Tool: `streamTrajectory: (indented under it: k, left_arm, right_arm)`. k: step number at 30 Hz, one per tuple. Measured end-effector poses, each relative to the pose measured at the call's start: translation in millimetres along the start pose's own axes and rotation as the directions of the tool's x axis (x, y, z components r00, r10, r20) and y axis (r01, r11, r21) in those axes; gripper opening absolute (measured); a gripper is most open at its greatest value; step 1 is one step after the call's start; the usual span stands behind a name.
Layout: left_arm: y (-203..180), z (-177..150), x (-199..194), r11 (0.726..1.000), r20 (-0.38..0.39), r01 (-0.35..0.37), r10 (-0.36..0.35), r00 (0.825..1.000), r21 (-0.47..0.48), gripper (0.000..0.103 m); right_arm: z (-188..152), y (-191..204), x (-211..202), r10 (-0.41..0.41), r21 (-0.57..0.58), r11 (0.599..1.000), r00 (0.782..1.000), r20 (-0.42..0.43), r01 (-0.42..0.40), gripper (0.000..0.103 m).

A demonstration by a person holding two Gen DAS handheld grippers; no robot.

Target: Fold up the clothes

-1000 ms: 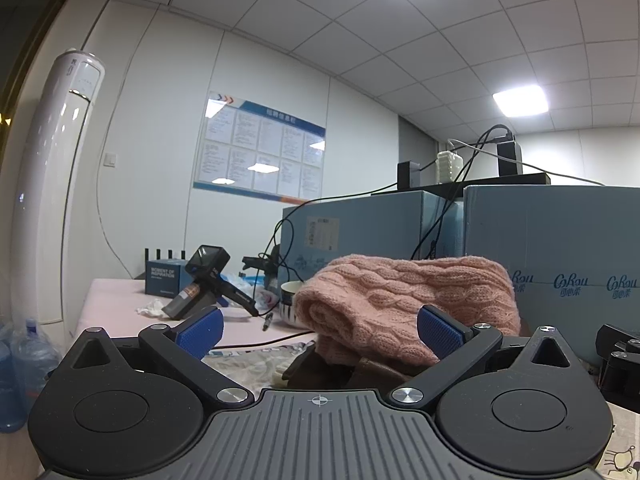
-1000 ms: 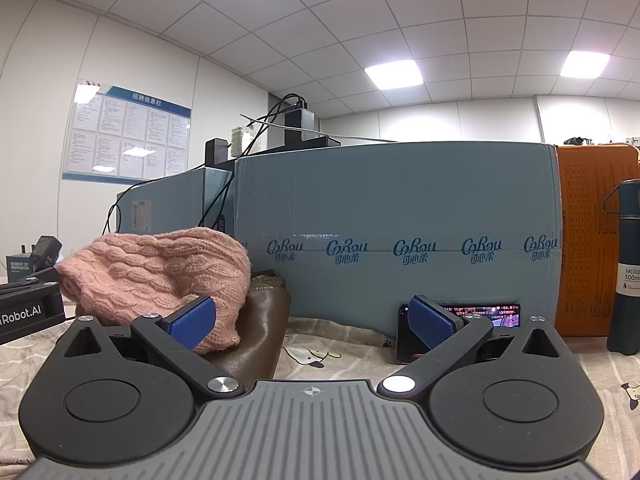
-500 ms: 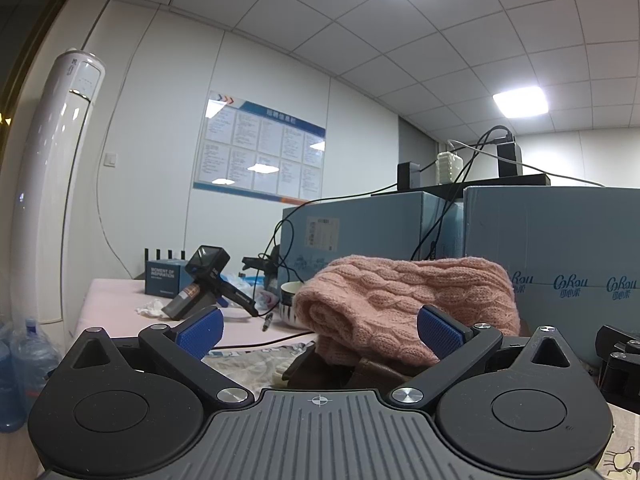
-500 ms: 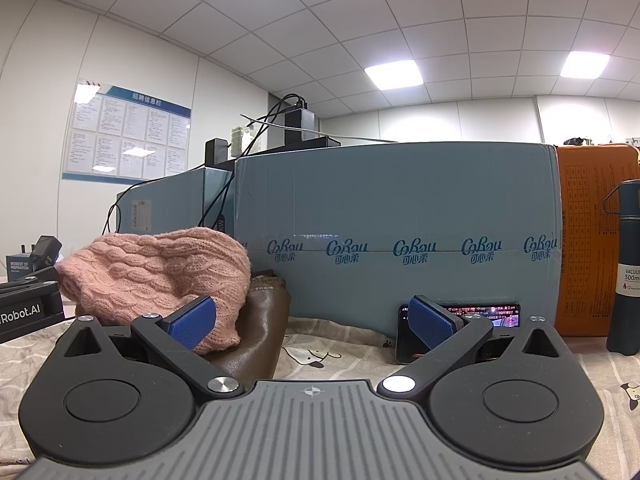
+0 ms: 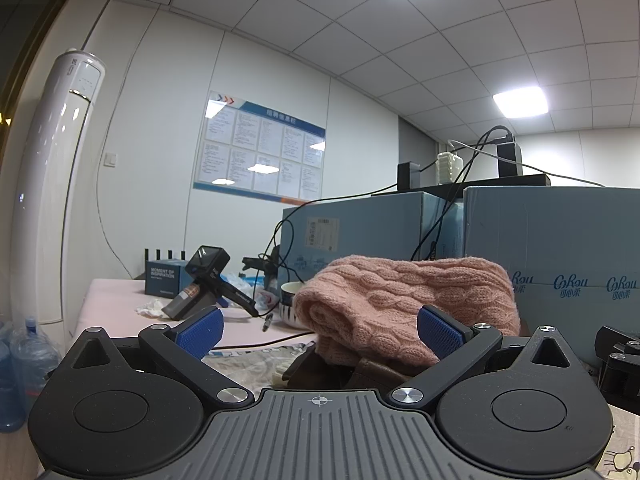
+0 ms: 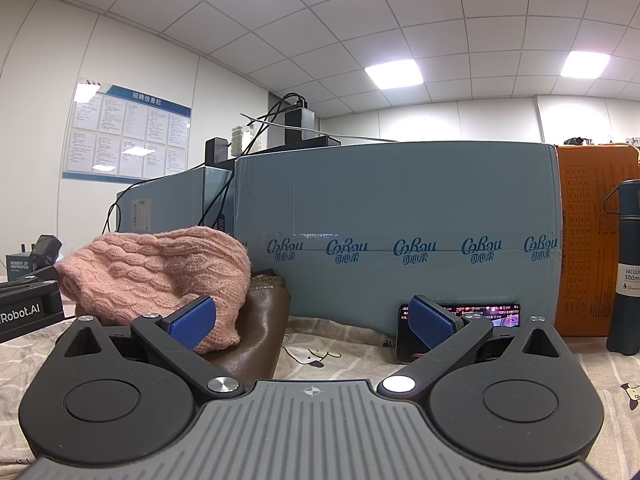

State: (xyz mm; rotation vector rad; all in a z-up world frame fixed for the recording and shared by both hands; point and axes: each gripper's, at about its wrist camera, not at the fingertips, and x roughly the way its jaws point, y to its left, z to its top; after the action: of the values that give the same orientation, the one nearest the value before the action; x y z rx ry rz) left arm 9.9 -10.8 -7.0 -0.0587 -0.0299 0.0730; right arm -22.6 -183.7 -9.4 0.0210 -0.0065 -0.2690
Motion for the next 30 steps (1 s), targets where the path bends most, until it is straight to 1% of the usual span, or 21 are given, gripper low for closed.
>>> streamTrajectory:
  k: [30]
  left_arm:
    - [0.9,0.5,-2.6,1.0,0.015,0.005,-0.005,1.0,-0.005,0.103]
  right_arm:
    - [-0.2,-0.2,0.2,0.0,0.0,1.0,1.0,0.0,0.0,0.103]
